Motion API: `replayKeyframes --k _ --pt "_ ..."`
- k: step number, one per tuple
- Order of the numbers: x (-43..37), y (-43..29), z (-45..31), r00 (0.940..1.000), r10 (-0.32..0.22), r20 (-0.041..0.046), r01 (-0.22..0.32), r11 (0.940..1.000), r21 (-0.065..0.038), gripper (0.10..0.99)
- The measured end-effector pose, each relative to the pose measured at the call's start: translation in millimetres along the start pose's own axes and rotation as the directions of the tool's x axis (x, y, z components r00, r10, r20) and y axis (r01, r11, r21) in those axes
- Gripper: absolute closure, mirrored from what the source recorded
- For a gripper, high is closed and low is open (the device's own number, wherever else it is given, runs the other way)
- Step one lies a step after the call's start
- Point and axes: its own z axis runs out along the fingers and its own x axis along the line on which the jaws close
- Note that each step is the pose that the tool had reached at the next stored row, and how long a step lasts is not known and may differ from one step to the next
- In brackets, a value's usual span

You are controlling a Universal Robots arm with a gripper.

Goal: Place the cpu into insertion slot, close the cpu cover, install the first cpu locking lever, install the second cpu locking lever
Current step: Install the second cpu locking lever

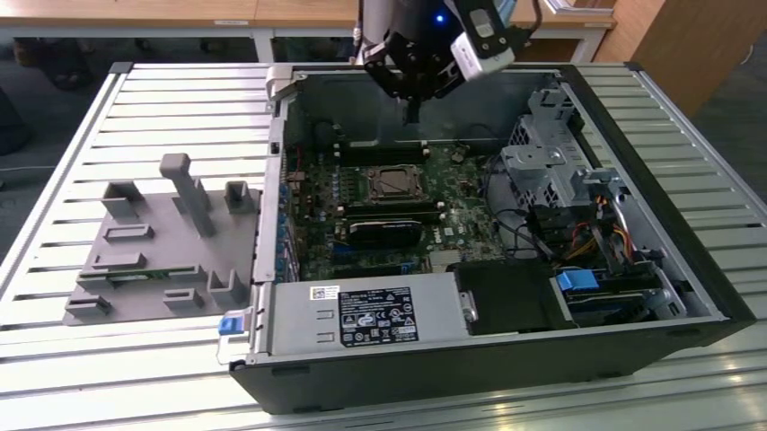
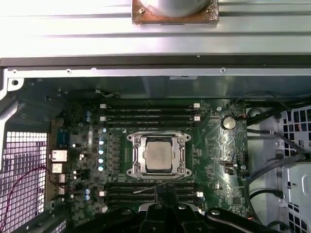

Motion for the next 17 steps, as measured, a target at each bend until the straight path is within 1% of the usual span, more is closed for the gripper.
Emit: replayKeyframes --k 1,2,10,16,17 --pt "0.0 -0.2 1.6 1.0 0.0 0.0 0.0 1.0 0.0 0.984" --pt "-0.1 -0.7 5.5 1.0 0.0 -0.0001 0.0 1.0 0.0 0.984" --pt "-0.2 -1.0 8.4 1.0 0.0 -0.0001 0.0 1.0 0.0 0.984" --pt "-0.3 -2.1 15.5 1.0 0.0 -0.0001 0.0 1.0 0.002 0.984" --pt "-0.4 -3.6 16.1 1.0 0.0 -0.0002 0.0 1.0 0.002 0.984"
